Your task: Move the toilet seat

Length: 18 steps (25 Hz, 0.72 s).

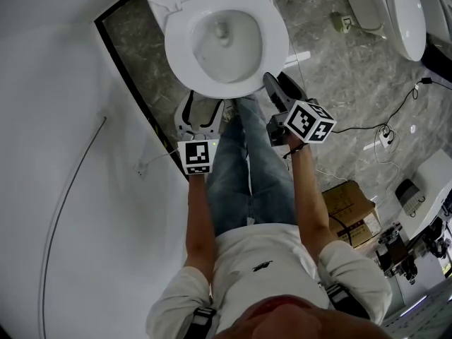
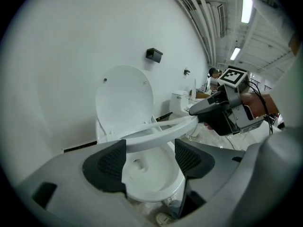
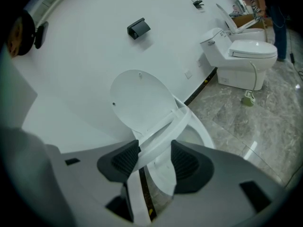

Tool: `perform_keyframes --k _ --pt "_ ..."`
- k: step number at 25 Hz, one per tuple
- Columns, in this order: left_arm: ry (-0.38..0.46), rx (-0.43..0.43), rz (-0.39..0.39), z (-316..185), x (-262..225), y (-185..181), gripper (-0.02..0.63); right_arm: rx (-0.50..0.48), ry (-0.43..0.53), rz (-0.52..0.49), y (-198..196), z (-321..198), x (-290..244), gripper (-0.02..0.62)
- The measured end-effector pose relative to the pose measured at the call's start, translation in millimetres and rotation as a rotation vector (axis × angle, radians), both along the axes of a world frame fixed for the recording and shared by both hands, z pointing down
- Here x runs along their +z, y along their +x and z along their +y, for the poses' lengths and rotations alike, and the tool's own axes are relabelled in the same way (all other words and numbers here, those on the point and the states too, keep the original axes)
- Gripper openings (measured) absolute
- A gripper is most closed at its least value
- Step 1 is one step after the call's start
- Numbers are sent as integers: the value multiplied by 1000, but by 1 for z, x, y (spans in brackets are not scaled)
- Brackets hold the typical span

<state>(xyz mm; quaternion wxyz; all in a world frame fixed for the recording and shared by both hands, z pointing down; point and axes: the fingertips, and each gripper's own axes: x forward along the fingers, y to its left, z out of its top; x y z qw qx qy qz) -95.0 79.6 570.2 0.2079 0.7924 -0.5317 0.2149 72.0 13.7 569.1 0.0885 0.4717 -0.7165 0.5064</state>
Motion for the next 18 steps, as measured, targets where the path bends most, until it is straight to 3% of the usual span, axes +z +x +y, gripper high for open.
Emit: perform_keyframes --k 12,18 --pt "0 -35 18 -12 -16 -5 307 27 49 -50 -1 -9 -18 225" --pt "8 -53 34 -19 -22 -9 307 -100 179 31 -9 1 -40 224"
